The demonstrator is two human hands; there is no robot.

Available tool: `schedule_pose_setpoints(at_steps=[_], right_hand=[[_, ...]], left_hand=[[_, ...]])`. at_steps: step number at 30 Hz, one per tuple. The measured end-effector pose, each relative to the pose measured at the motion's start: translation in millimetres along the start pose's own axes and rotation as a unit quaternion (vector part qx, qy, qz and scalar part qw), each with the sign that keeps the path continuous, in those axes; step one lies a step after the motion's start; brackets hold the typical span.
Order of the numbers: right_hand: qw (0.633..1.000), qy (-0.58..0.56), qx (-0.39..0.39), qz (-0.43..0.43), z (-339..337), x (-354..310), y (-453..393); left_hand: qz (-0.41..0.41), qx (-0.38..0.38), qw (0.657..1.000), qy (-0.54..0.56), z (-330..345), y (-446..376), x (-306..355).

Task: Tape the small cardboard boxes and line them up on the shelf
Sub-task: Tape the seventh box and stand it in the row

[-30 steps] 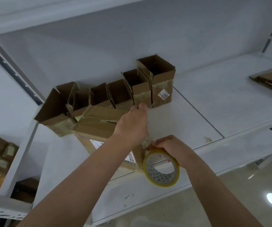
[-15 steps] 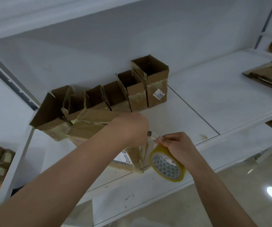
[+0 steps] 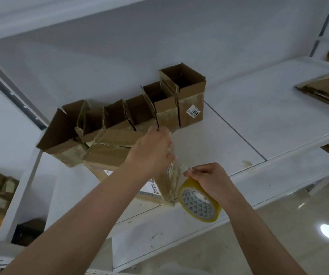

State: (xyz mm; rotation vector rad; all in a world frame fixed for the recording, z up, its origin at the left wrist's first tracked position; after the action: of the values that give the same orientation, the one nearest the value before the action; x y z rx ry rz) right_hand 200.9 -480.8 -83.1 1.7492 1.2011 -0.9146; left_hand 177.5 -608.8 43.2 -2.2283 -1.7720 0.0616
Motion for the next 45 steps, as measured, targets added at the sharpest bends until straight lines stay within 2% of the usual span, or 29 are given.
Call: schedule_pose_setpoints(at_steps=[7, 11, 19, 24, 26, 28, 34, 37, 41, 43, 45], right_hand=[[0.999, 0.005, 0.008, 0.046, 1, 28, -2], [0.999, -0.018, 0.027, 0.035, -4, 20, -6], [0.996, -0.061, 0.068, -0.012, -18, 2, -11], [0.992, -0.082, 0.084, -0.041, -26, -9, -15], [0.990, -0.090, 0.089, -0.054, -28, -14, -14], [0.988, -0.098, 0.095, -0.067, -30, -19, -14], [0.984, -0.118, 0.099, -0.086, -34, -30, -16], [0.983, -0.130, 0.099, -0.089, -36, -34, -17], [0.981, -0.139, 0.096, -0.097, -32, -41, -15], [0.980, -0.147, 0.084, -0.107, -27, -49, -13], [0.979, -0.151, 0.072, -0.117, -23, -56, -11]], left_hand=[[-0.024, 0.015, 0.997, -0.073, 7, 0, 2], [-0.017, 0.040, 0.991, -0.127, 9, 1, 9], [-0.053, 0.041, 0.996, -0.060, 10, 4, -6], [-0.059, 0.073, 0.996, 0.009, 1, 3, -13], [-0.058, 0.080, 0.995, 0.001, -1, 3, -16], [-0.046, 0.080, 0.996, -0.018, 1, 2, -14], [-0.023, 0.066, 0.997, 0.033, 0, 1, -21], [0.054, 0.038, 0.996, 0.055, -11, 3, -24], [0.192, -0.031, 0.974, 0.113, -21, 22, -23], [0.205, -0.040, 0.971, 0.116, -23, 30, -36], [0.184, -0.033, 0.974, 0.131, -28, 34, -59]])
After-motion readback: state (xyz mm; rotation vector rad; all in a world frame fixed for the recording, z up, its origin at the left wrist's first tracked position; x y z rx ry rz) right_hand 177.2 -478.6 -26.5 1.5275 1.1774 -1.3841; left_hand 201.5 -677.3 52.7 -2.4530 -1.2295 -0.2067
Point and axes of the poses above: each hand's wrist, its own y-axis away from the middle knuckle, its own z-axis out of the palm, x = y × z, the point moved 9 cm from there along -y, towards the middle knuckle, and after that the axes turned 14 degrees about x, right-handed, at the moved point
